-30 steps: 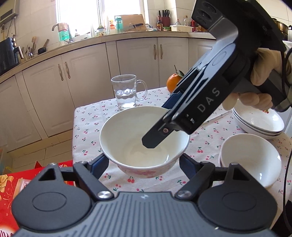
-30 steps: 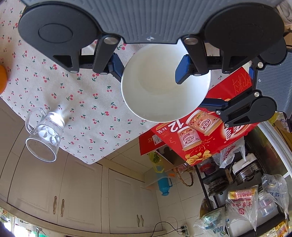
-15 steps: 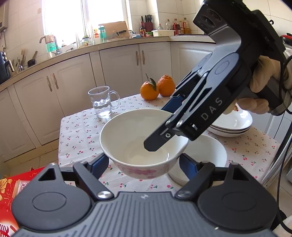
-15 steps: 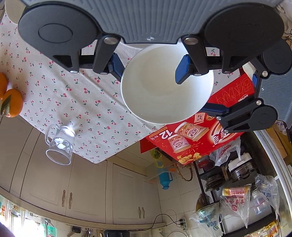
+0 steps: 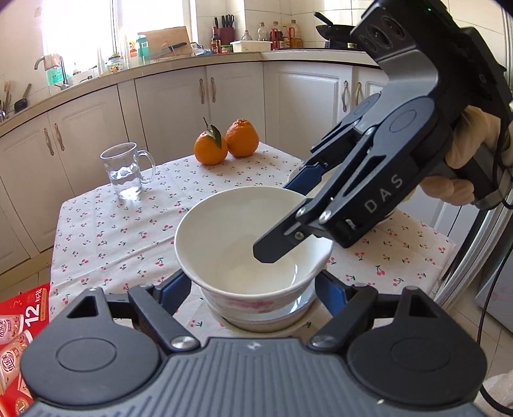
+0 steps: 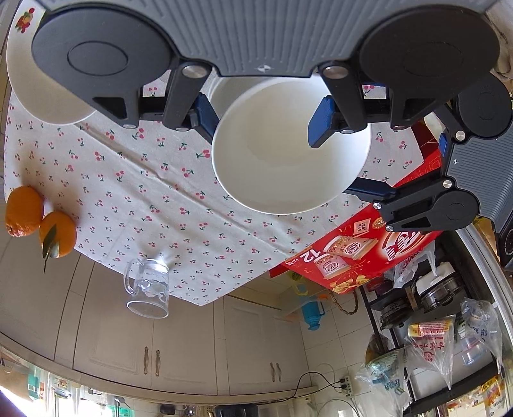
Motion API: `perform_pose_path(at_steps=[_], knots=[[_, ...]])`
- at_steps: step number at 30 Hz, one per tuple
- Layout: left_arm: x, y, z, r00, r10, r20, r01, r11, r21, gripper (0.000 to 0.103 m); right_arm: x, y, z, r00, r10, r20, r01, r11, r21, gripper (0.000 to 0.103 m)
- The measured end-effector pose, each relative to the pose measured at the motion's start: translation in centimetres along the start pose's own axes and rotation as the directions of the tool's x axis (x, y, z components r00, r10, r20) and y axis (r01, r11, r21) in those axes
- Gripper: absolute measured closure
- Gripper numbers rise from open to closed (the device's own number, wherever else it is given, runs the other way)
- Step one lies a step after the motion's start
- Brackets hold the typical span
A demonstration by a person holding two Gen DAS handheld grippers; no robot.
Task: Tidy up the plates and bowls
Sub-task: 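Lift the held bowl and carry it toward the nested bowls, then lower the held bowl into the nested bowls, then open the right tool and withdraw it from the bowl stack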
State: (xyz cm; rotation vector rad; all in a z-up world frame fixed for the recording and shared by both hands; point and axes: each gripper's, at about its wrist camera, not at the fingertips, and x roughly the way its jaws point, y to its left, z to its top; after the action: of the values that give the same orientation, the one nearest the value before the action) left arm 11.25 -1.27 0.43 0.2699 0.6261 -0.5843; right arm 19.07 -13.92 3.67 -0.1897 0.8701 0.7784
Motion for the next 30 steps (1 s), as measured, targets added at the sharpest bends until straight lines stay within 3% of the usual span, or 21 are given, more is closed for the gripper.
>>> perform_pose_path(at_steps=[18,21,25,30], knots=[[0.8,0.5,-0.4,0.999,-0.045,-0.027,0.044,0.998,-0.036,0.016,1.2,-0.7,-1.3,1.000,-0.004,-0.011,0.004,1.000,0.016,0.035],[1.0,0.6,-0.5,0.997,-0.061,-0.037,0.060,0.997,-0.039,0.016,1.3,-0.6,-1.3,1.000,-0.012,-0.016,0.012,1.000,0.004,0.029],[0.4,0.4,-0.6,0.999,-0.033,-0.014,0.033,0.999,0.000,0.011,1.0,-0.5,-1.5,1.000,-0.025,0.004,0.025,1.000,-0.003,0.007],[-0.8,1.2,-0.9,0.999,-0.052,0.004,0.052,0.999,0.003,0.009,-0.5,0.2,-2.0,0.998,-0.041,0.043,0.043,0.998,-0.041,0.001]])
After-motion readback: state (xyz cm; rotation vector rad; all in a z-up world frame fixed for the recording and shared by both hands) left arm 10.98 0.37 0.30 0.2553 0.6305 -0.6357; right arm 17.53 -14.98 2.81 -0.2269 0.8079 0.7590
